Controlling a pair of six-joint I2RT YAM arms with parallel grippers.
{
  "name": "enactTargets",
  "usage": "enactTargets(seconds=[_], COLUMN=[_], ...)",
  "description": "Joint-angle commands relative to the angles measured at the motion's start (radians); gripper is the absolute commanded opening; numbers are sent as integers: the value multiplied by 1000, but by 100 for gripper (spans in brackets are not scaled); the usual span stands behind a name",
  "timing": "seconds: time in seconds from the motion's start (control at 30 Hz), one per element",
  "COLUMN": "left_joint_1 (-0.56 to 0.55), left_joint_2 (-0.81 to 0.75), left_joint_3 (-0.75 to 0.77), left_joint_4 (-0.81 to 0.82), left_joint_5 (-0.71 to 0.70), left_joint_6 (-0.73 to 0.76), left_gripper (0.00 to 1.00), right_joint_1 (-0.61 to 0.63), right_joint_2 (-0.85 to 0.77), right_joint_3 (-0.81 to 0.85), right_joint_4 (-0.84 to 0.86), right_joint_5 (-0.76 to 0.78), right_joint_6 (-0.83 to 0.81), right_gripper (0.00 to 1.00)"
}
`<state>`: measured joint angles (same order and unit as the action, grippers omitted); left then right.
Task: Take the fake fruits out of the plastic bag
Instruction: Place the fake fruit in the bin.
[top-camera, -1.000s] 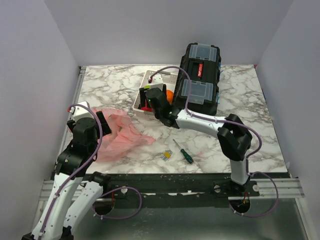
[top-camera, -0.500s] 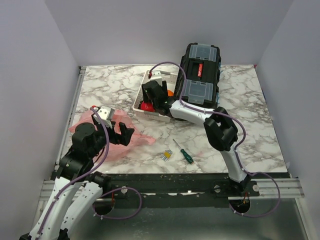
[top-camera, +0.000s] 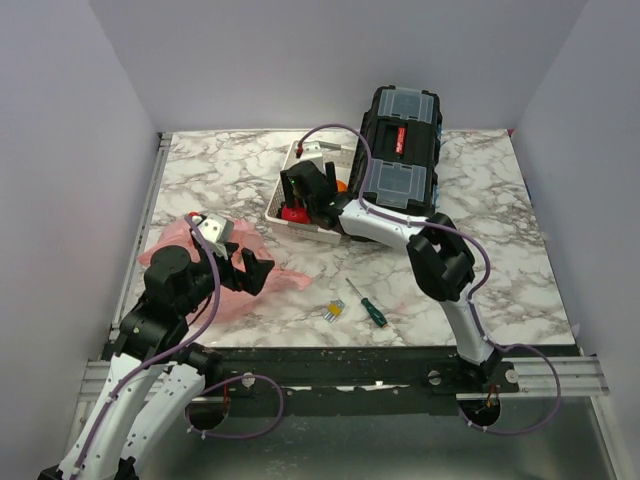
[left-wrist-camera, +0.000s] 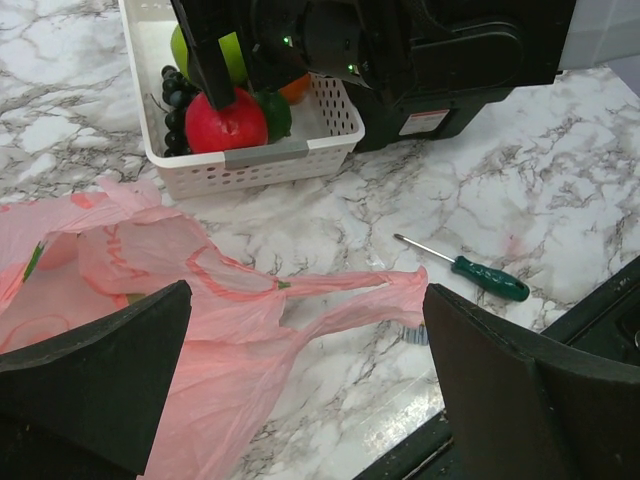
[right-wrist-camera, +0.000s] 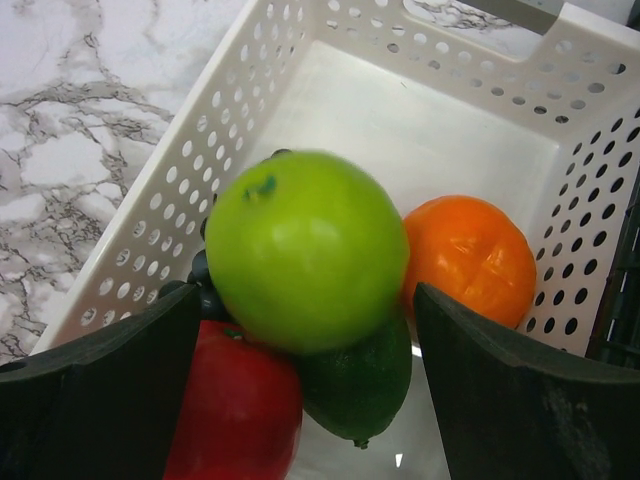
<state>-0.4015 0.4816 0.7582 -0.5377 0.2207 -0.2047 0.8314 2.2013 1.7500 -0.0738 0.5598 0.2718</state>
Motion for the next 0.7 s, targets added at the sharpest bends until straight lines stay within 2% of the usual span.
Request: enactTargets(seconds=[0.0,0.17,0.3,0.5,0.67], left_joint_1=[-5,-6,-6,-6,-5], left_joint_2=[-9,-9,-15,-61,-78], left_joint_3=[-11,-16,-19,-1,96], left_joint_4=[31,37,44,40,-12], left_joint_5=[30,34,38,-13,-90], left_joint_6=[18,19,19,0,-12], left_gripper=[99,99,99,99,99], right_joint_1=[-1,-2,-1,-2,-2], right_joint_2=[-33,-105,-225,-489,-723], right_joint_3=[8,-27,-111,-339,-536], right_joint_4=[-35,-43,-38,-23,-20], right_joint_5=[-33,-73,-105,-144,-155], right_joint_6=[3,0,7,11,15], right_gripper=[90,91,91,91,93])
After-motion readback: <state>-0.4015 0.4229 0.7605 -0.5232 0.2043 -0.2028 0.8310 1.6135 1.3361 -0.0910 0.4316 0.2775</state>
